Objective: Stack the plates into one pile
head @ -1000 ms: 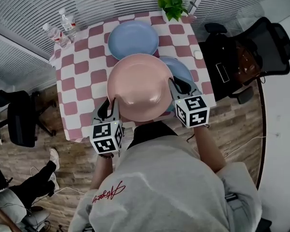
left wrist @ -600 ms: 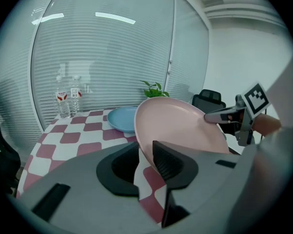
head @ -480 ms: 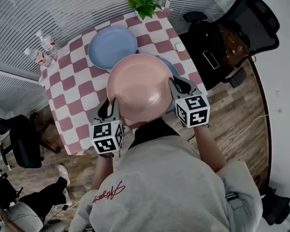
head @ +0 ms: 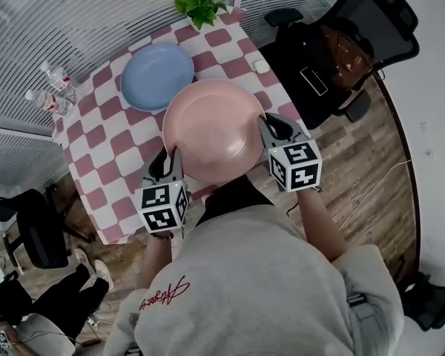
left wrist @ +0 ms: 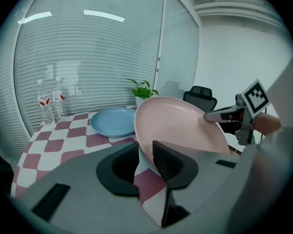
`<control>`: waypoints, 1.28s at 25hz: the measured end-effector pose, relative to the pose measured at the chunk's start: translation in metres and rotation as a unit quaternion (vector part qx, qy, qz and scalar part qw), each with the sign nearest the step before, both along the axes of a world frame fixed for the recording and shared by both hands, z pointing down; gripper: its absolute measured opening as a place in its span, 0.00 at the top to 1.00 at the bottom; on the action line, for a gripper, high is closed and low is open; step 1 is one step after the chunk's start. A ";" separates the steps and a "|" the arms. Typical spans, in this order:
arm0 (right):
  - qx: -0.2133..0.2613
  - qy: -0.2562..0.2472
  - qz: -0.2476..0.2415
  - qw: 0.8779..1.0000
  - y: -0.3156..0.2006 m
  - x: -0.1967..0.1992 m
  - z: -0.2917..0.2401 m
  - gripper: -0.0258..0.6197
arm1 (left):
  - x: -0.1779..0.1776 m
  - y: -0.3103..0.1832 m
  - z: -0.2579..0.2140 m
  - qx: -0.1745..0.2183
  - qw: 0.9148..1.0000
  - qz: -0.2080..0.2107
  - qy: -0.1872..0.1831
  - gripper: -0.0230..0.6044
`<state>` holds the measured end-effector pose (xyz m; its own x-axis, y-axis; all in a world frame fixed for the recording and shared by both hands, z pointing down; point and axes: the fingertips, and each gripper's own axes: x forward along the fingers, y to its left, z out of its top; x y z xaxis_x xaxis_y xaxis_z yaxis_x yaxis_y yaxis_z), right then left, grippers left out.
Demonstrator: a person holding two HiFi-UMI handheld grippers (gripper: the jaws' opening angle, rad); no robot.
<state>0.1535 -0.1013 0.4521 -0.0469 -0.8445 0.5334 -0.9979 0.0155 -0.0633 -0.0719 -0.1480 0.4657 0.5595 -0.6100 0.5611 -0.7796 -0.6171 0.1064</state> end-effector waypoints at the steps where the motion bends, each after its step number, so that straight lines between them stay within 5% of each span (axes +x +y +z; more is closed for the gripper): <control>1: 0.000 -0.001 0.002 1.000 0.000 0.002 0.001 0.88 | 0.002 -0.001 0.001 0.000 1.000 0.002 -0.001 0.81; 32: -0.053 -0.006 0.000 0.999 -0.001 0.043 0.044 0.88 | 0.045 -0.008 0.041 -0.043 0.999 0.008 -0.030 0.81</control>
